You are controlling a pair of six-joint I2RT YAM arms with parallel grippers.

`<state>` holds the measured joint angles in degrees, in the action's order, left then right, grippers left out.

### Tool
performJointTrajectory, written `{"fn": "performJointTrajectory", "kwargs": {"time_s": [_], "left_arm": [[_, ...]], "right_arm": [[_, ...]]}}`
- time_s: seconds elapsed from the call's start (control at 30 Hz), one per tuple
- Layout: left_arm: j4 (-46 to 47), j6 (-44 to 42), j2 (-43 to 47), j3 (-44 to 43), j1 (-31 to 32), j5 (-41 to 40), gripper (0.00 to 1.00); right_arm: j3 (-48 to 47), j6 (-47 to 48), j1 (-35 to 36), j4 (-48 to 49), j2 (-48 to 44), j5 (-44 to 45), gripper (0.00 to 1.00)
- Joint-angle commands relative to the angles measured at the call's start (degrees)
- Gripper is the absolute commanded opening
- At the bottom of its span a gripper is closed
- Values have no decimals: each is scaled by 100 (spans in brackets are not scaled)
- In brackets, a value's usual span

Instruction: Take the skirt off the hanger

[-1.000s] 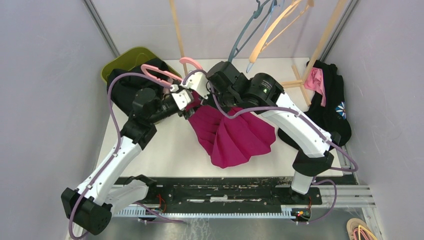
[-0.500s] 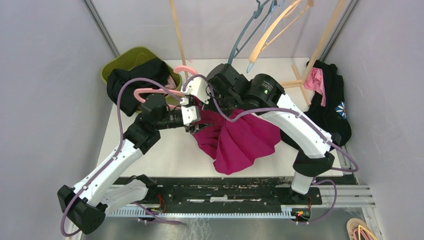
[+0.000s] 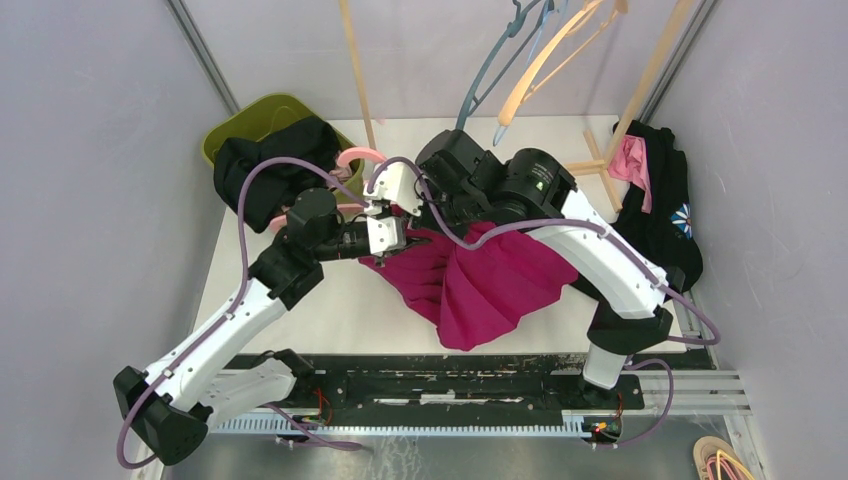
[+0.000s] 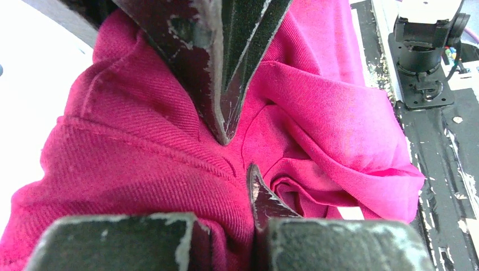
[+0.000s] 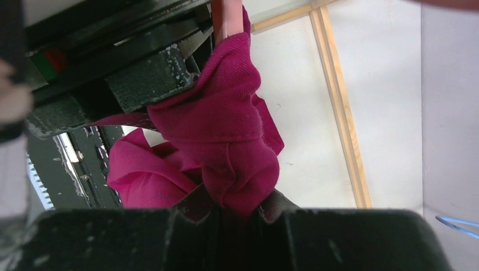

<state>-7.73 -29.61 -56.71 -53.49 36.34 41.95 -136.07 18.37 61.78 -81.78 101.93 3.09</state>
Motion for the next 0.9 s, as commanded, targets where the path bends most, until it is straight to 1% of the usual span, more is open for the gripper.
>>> {"fn": "performJointTrajectory", "kwargs": {"time_s": [0.0, 0.1, 0.2, 0.27, 0.33, 0.4, 0.53, 0.67, 0.73, 0.87], "left_arm": [[-511, 273, -260, -219, 31, -1181, 3], [-489, 391, -268, -359, 31, -1648, 3], [-382, 478, -273, -436, 33, -2228, 3], [-321, 425, -275, -443, 32, -2621, 3], [-379, 252, -330, -470, 29, -2851, 3], [-419, 95, -399, -469, 22, -2920, 3], [-377, -66, -522, -433, 3, -2923, 3], [-266, -145, -724, -526, -113, -2869, 3], [-266, -209, -841, -647, -197, -2734, 3], [-391, -365, -1037, -802, -240, -2622, 3]], "right_arm": [[-314, 25, 225, 1286, -367, -294, 1], [-180, 21, 225, 1298, -402, -251, 1], [169, 36, 225, 1463, -551, 33, 1], [403, 67, 227, 1562, -657, 331, 6], [602, 82, 227, 1657, -746, 572, 16], [789, 88, 221, 1742, -834, 682, 26], [1052, 62, 226, 1725, -1005, 719, 41], [1579, 53, 222, 1715, -1335, 702, 47], [1791, 61, 226, 1766, -1509, 761, 47], [1758, 91, 221, 1923, -1784, 1048, 49]]}}
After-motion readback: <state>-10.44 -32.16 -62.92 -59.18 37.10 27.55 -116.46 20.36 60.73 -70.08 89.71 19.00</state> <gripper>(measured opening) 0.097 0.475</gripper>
